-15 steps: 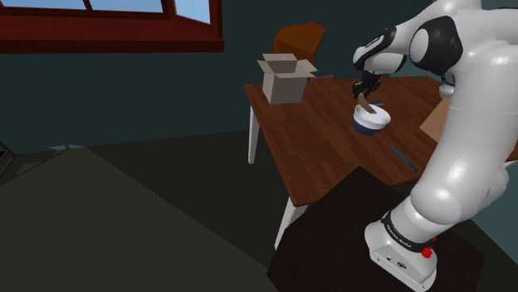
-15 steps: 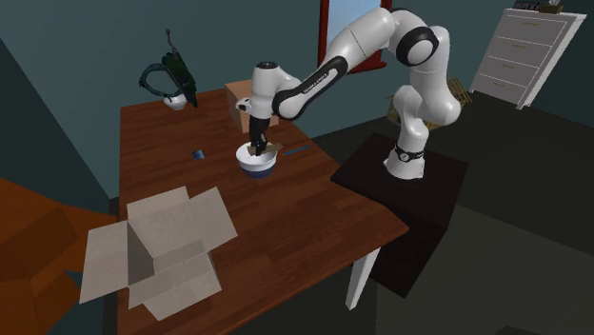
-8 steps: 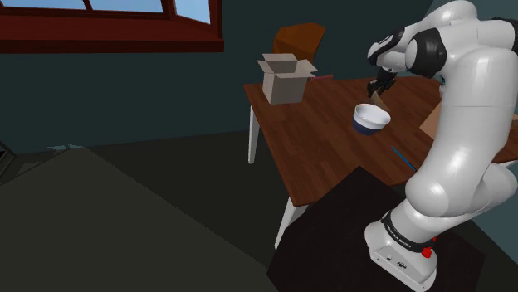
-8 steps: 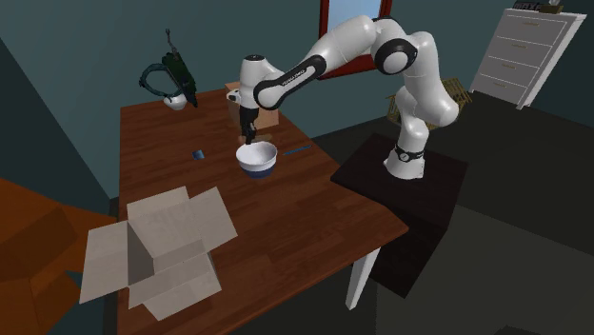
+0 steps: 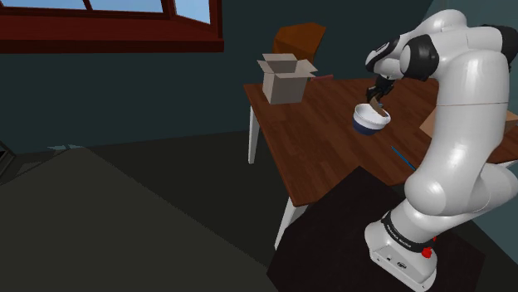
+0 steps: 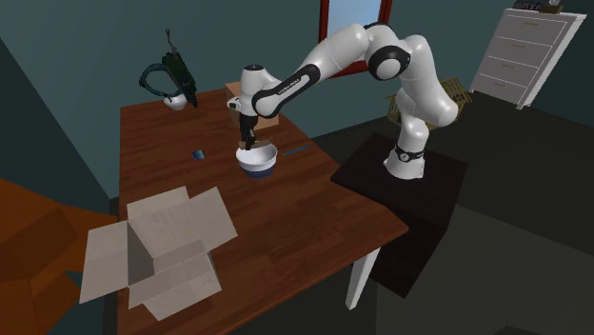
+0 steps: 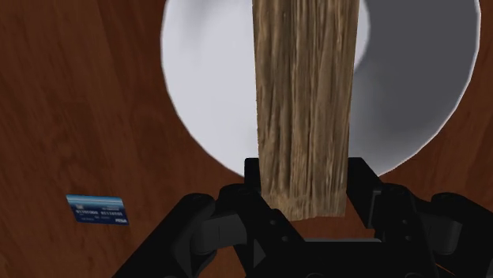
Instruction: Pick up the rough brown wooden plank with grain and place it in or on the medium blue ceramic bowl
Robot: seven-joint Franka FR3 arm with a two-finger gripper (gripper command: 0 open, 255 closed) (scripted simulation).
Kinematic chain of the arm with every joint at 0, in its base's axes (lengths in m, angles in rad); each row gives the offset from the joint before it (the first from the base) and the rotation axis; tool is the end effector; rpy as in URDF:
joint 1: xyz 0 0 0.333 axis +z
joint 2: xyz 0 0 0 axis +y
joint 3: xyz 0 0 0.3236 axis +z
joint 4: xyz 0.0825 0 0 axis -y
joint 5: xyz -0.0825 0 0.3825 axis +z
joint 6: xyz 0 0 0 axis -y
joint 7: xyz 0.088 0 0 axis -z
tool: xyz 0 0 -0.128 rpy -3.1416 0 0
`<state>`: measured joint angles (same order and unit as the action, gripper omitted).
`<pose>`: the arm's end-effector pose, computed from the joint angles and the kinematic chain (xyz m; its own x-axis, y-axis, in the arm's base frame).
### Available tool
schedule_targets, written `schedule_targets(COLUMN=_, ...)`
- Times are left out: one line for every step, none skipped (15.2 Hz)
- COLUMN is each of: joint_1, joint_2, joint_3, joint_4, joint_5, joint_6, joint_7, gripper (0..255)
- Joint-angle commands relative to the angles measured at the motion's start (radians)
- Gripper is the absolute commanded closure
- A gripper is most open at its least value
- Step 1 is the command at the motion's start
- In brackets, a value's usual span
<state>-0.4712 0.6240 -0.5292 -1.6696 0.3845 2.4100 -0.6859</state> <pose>0.4257 -0.5624 0.2880 0.8873 -0.4271 0.1742 -0.4505 -0.8835 0.1286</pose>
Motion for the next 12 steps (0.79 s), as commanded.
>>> schedule_targets(joint_1=-0.004, joint_2=0.014, joint_3=0.008, joint_4=-0.007, joint_5=0.01, joint_6=0.021, joint_7=-0.005, gripper=255)
schedule_targets(joint_1=-0.007, joint_2=0.022, joint_3=0.012, joint_4=-0.008, joint_5=0.015, joint_6=0.03, joint_7=-0.008, gripper=255)
schedule_targets(joint_1=-0.01, joint_2=0.03, joint_3=0.017, joint_4=-0.009, joint_5=0.019, joint_6=0.039, joint_7=-0.011, gripper=255)
schedule_targets(joint_1=-0.013, joint_2=0.038, joint_3=0.021, joint_4=-0.01, joint_5=0.024, joint_6=0.047, joint_7=-0.014, gripper=255)
schedule_targets(joint_1=-0.016, joint_2=0.046, joint_3=0.025, joint_4=-0.011, joint_5=0.029, joint_6=0.056, joint_7=-0.017, gripper=255)
schedule_targets(joint_1=-0.019, joint_2=0.054, joint_3=0.03, joint_4=-0.012, joint_5=0.034, joint_6=0.065, joint_7=-0.02, gripper=255)
schedule_targets(joint_1=-0.021, joint_2=0.062, joint_3=0.034, joint_4=-0.012, joint_5=0.038, joint_6=0.072, joint_7=-0.022, gripper=255)
schedule_targets(joint_1=-0.021, joint_2=0.061, joint_3=0.034, joint_4=-0.012, joint_5=0.038, joint_6=0.072, joint_7=-0.022, gripper=255)
schedule_targets(joint_1=-0.021, joint_2=0.062, joint_3=0.034, joint_4=-0.012, joint_5=0.038, joint_6=0.072, joint_7=-0.022, gripper=255)
schedule_targets(joint_1=-0.021, joint_2=0.062, joint_3=0.034, joint_4=-0.012, joint_5=0.038, joint_6=0.072, joint_7=-0.022, gripper=255)
schedule_targets(joint_1=-0.021, joint_2=0.062, joint_3=0.034, joint_4=-0.012, joint_5=0.038, joint_6=0.072, joint_7=-0.022, gripper=255)
schedule_targets(joint_1=-0.021, joint_2=0.062, joint_3=0.034, joint_4=-0.012, joint_5=0.038, joint_6=0.072, joint_7=-0.022, gripper=255)
